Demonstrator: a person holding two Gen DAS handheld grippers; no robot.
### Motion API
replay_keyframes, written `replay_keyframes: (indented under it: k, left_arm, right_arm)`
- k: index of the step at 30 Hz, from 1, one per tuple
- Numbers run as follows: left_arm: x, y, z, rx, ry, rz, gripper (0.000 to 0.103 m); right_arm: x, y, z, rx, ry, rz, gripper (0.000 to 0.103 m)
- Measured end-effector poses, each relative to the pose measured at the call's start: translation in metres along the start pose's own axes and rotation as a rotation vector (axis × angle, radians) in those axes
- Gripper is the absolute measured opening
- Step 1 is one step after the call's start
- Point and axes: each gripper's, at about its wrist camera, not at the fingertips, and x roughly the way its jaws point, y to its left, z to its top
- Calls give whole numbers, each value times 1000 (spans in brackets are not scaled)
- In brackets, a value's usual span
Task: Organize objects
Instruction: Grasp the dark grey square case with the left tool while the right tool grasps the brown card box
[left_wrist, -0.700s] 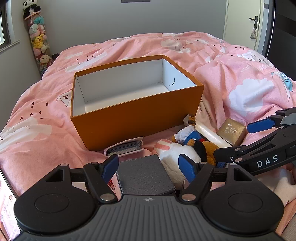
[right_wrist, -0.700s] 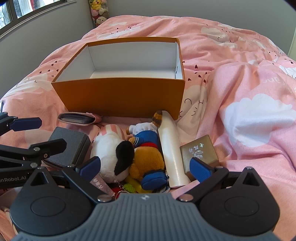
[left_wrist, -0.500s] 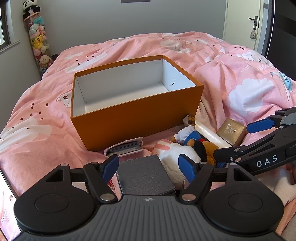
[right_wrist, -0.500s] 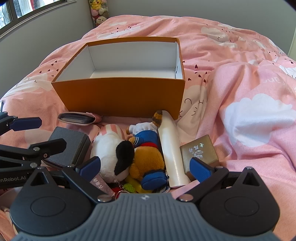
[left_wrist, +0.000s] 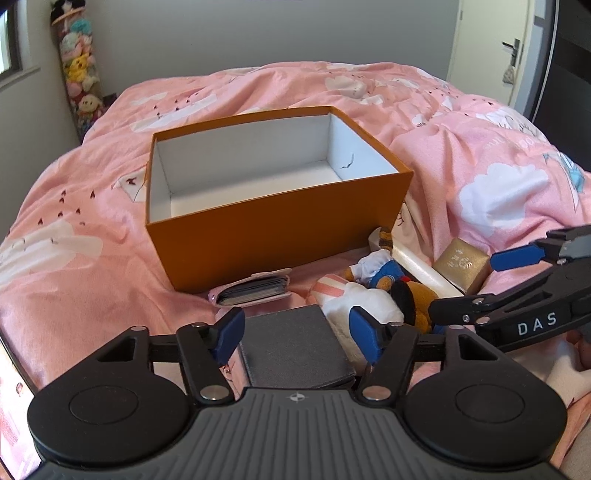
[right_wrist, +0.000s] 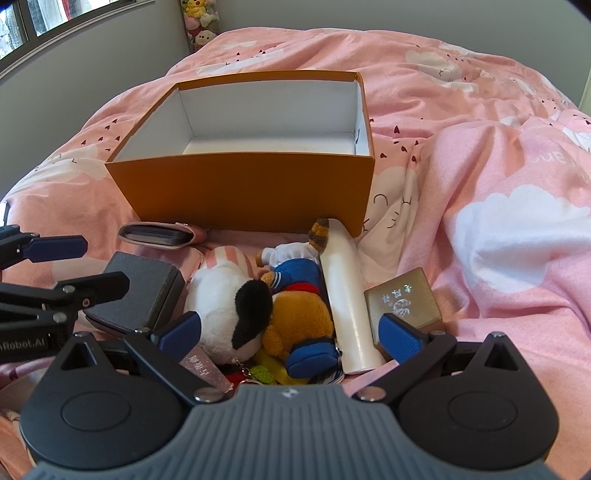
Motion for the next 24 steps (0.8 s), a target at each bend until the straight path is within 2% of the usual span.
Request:
replay_keyframes:
  k: [2, 4, 5, 9, 14, 18, 24]
  left_arm:
    - [0, 6, 1, -23, 11, -12, 67]
    - [1, 13, 3, -49, 25, -25, 64]
    - [1, 16, 3, -65, 35, -34, 63]
    - [8, 34, 3, -149, 94, -75, 63]
    - [21, 49, -3, -213, 154, -45, 68]
    - [34, 61, -8, -298, 203, -121, 73]
    - [53, 72, -16, -413, 267, -187, 75]
  right_arm:
    - [1, 0, 2, -5, 1, 9, 101]
    - [1, 0, 4, -17, 1, 21, 92]
    - [1, 1, 6, -27, 5, 31, 85]
    - [5, 9, 14, -83, 24, 73, 70]
    - [10, 21, 25, -147, 37, 142, 56]
    - [20, 26, 39, -166, 60, 185, 53]
    - [38, 33, 49, -172, 105, 226, 53]
